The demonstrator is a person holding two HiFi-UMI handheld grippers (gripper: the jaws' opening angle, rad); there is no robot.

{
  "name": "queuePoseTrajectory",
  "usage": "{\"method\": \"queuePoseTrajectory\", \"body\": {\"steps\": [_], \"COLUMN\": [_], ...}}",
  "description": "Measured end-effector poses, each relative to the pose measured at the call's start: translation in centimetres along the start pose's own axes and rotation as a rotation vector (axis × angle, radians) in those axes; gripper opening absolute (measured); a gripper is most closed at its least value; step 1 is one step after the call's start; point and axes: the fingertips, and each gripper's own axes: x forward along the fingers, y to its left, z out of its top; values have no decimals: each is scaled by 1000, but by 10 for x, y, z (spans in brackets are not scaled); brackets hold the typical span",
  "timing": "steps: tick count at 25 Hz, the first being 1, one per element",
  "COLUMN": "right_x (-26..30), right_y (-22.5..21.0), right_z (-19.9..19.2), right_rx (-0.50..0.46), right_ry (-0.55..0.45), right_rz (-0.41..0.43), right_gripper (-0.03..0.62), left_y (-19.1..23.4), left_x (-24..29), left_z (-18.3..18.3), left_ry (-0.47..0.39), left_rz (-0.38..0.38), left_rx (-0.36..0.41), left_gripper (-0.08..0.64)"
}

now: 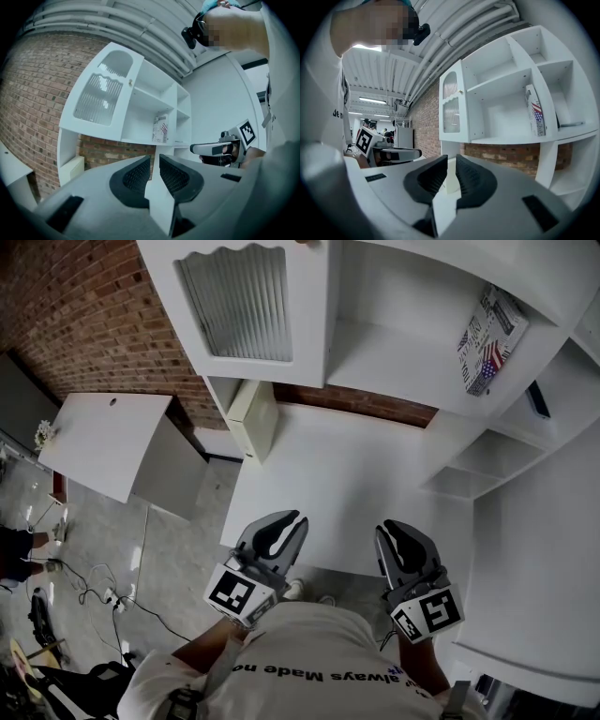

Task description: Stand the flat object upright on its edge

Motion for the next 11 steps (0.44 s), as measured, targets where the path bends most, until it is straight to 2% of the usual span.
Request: {"method": "queuePoseTrajectory", "body": {"steps": [11], "right_x": [3], "right_y": [2], "right_z": [-5], "right_rx": [10], "right_ry": [-3], "right_rz": [7], "right_gripper": [55], "left_y": [-1], "left_x": [-1], "left_z": [-1], "left_ry": [5], "left_rz": [-6], "left_rx": [3], "left_gripper": [65]}}
